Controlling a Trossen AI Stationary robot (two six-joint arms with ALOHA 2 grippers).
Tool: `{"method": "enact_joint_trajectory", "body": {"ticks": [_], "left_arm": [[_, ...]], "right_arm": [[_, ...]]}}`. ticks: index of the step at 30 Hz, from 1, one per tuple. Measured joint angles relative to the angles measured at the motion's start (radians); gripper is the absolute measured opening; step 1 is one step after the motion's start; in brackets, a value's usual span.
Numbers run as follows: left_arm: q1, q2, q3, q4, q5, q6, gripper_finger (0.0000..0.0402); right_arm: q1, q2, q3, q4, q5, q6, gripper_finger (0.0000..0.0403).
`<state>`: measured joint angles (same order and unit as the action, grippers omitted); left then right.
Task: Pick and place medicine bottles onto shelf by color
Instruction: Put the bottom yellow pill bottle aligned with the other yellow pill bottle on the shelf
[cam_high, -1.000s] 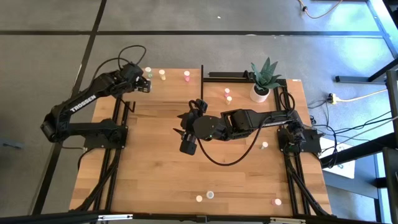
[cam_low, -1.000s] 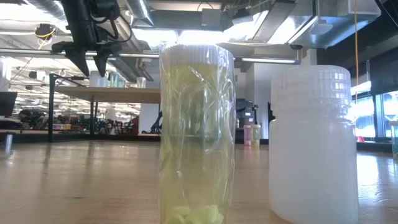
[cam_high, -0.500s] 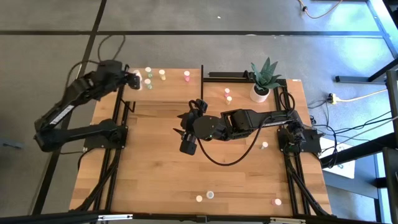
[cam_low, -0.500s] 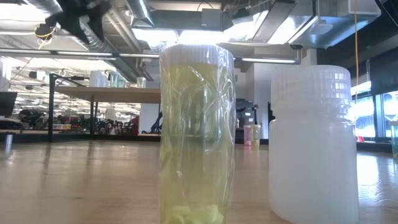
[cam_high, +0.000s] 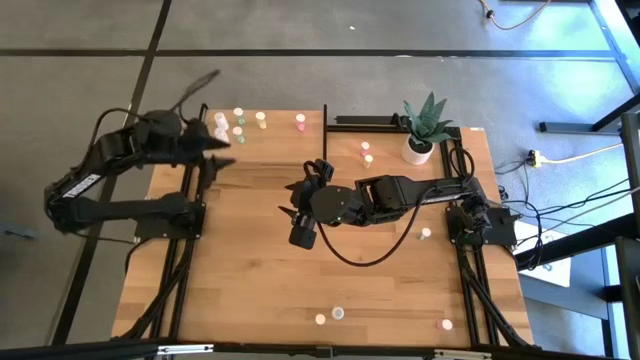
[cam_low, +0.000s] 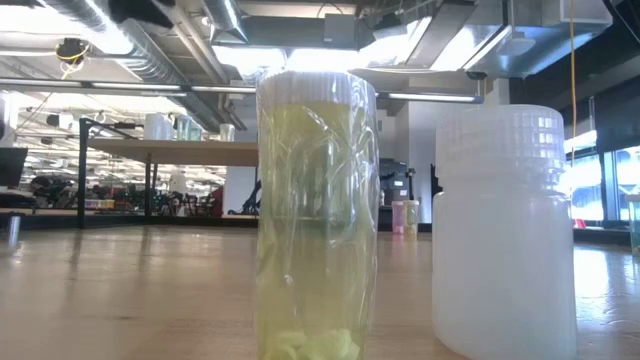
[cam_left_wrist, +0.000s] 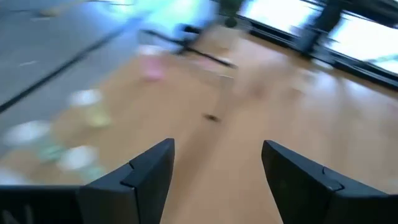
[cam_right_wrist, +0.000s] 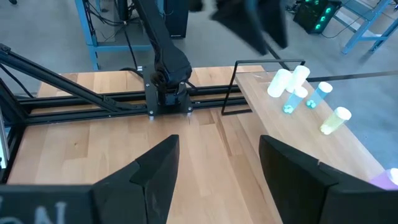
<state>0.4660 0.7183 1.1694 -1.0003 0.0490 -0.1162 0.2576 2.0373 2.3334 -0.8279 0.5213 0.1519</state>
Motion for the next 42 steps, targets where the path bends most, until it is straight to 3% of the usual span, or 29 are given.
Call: {"method": "enact_joint_trajectory", "body": {"ticks": [5,12,29,34,39,42], "left_arm": [[-0.14,0.0,0.0,-0.002,0.104,0.066,0.0235],[-0.348,0.0,0.0,-0.001,0.084,0.041,0.0235],[-0.747,0.074,0.0,0.028,-0.138,-0.065,0.0235],[-0.813,0.13,0.0,0.029,-0.206,-0.157,0.0235],[-0.866,0.182,0.0,0.03,-0.307,-0.279,0.0235],[-0.896,0.208,0.0,0.03,-0.349,-0.35,0.0235]], "right_arm": [[0.0,0.0,0.0,0.0,0.0,0.0,0.0223],[0.0,0.0,0.0,0.0,0.0,-0.001,0.0223],[0.0,0.0,0.0,-0.002,-0.013,0.034,0.0223],[-0.004,-0.001,0.0,-0.039,-0.154,0.101,0.0223],[0.012,-0.001,0.001,-0.199,-0.386,0.072,0.0223],[0.04,-0.001,0.001,-0.287,-0.46,0.067,0.0223]]}}
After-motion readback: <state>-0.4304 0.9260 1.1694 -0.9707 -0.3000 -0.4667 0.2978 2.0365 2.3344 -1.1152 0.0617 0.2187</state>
